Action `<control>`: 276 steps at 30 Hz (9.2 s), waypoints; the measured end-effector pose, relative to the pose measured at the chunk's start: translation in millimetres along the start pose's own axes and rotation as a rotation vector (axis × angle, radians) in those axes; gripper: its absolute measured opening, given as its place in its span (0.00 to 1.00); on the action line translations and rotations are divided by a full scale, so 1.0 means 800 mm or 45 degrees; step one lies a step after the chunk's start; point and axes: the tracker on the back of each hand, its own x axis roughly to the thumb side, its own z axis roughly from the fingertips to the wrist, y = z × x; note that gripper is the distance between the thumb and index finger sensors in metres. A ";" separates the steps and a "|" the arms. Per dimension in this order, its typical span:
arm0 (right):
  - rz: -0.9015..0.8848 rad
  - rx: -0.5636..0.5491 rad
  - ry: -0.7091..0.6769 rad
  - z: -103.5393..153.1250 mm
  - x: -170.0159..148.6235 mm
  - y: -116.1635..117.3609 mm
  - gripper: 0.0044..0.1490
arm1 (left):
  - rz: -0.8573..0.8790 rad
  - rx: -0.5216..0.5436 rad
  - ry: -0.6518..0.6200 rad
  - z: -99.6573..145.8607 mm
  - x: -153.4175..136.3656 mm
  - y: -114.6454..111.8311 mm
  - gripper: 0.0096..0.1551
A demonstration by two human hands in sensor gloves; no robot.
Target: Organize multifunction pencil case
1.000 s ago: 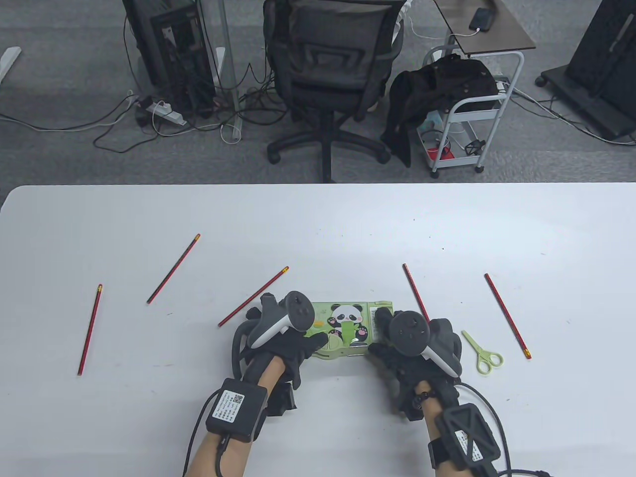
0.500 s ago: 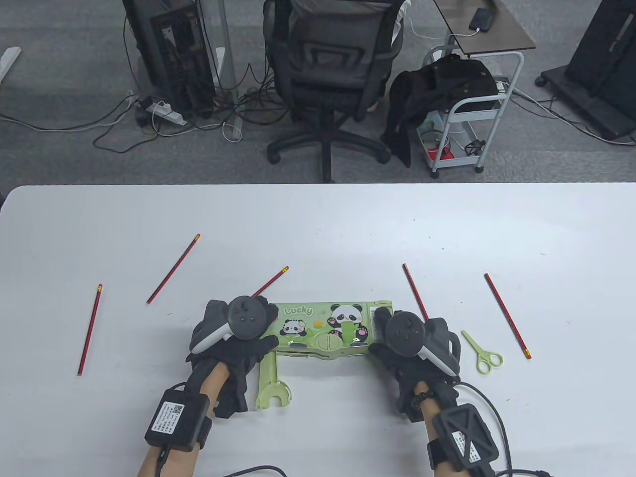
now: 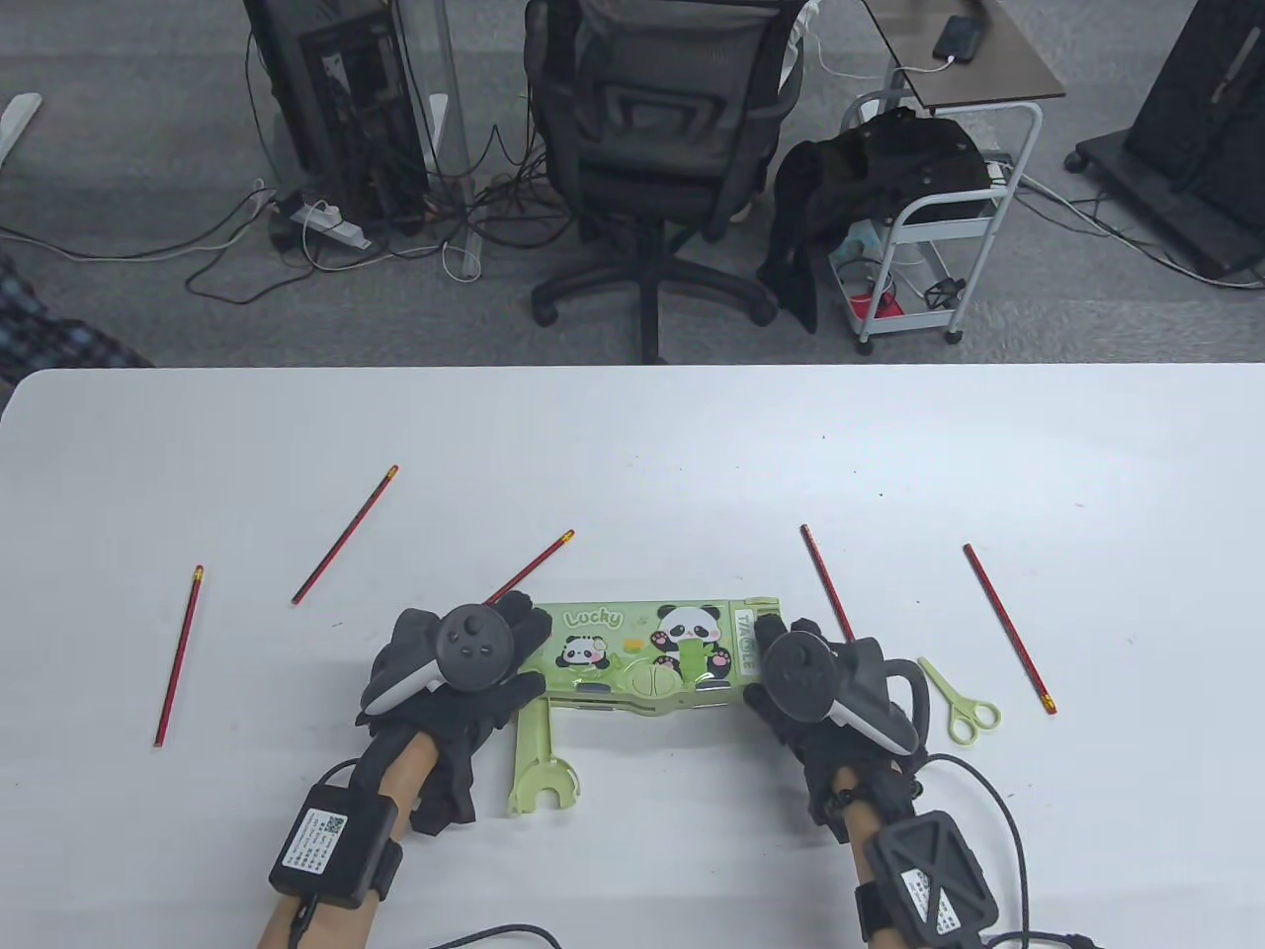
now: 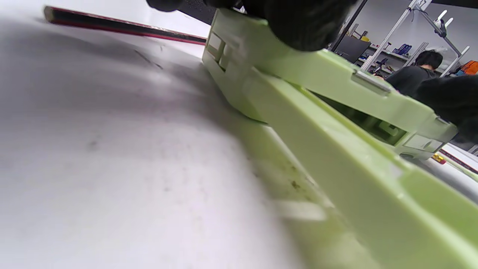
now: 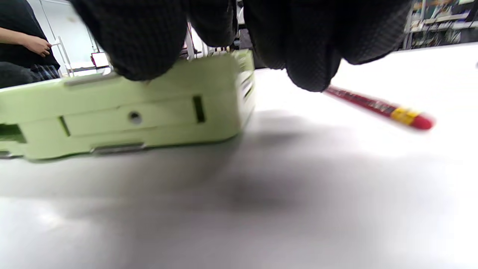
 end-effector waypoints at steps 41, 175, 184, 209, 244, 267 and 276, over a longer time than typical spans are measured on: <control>0.351 0.384 0.499 0.039 -0.138 0.013 0.47 | -0.021 -0.016 0.013 -0.002 0.002 0.000 0.40; 0.210 0.102 -0.119 0.041 0.295 0.057 0.42 | 0.073 -0.048 -0.005 -0.001 -0.013 0.006 0.38; 0.266 0.117 -0.134 0.041 0.296 0.060 0.39 | 0.071 -0.048 -0.005 -0.002 -0.013 0.006 0.38; 0.429 0.154 -0.199 0.048 0.303 0.075 0.65 | 0.076 -0.051 -0.004 -0.002 -0.014 0.007 0.38; 0.285 0.262 0.032 0.015 0.159 0.059 0.67 | 0.087 -0.052 -0.006 -0.003 -0.016 0.007 0.37; 0.341 0.101 0.195 0.008 0.147 0.060 0.63 | 0.082 -0.041 -0.008 -0.003 -0.015 0.005 0.37; 0.467 0.013 0.218 0.005 0.154 0.062 0.60 | 0.077 -0.041 -0.010 -0.003 -0.014 0.005 0.37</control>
